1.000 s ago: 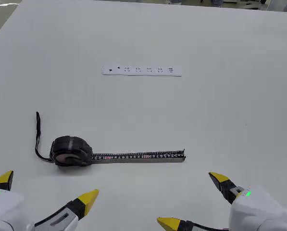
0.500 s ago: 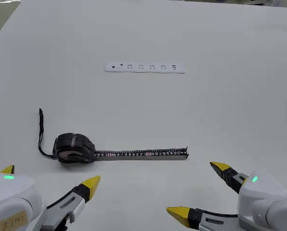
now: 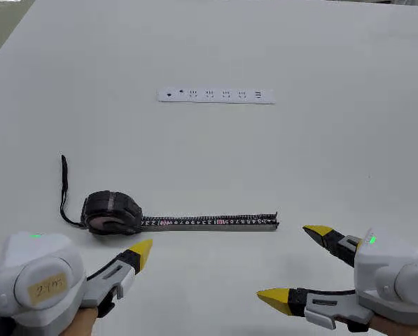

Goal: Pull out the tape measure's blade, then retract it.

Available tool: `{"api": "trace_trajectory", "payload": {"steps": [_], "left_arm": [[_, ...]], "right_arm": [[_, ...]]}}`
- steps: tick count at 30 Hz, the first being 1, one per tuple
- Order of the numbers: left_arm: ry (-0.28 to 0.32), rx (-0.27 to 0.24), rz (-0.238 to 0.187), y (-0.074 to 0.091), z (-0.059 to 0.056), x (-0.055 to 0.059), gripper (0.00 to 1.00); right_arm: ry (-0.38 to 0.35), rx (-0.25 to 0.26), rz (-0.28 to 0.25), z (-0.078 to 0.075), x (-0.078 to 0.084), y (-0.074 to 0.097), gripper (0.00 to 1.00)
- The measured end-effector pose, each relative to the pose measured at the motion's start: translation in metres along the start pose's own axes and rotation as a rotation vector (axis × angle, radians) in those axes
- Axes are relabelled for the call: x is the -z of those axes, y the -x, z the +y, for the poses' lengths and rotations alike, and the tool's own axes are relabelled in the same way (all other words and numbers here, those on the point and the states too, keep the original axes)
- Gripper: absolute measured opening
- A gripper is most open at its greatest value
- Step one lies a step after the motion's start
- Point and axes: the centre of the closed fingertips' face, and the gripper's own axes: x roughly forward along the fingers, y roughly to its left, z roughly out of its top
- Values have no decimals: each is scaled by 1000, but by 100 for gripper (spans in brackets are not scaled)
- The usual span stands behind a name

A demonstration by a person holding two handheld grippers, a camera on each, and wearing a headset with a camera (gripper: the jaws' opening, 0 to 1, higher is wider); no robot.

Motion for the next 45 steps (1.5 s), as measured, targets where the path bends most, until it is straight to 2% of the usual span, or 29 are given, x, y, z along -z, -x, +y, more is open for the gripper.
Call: {"api": "trace_trajectory", "payload": {"steps": [4,14,21,22,23,27,35,36,45], "left_arm": [[-5,-7,5,-7,-2,0,97],[8,-13,9,-17,-3,1,94],[13,-14,6,-18,-3,0,92],[53,-30,8,-31,0,-1,92],[64,-35,12,-38,0,-3,91],[73,-34,19,-46,0,-5,90],[75,-34,22,-50,0,-7,85],[79,-24,38,-59,-3,-7,85],[61,-24,66,-69,-5,-2,83]], "right_arm": [[30,-25,-1,-7,-1,-3,83],[84,-49,10,-17,0,-9,73],[109,-60,9,-18,-1,-11,64],[180,-116,27,-27,-4,-20,63],[231,-153,44,-33,-4,-26,61],[266,-180,58,-40,-5,-31,57],[281,-194,62,-44,-7,-34,48],[312,-233,92,-51,-2,-42,46],[353,-275,138,-55,7,-51,37]]}}
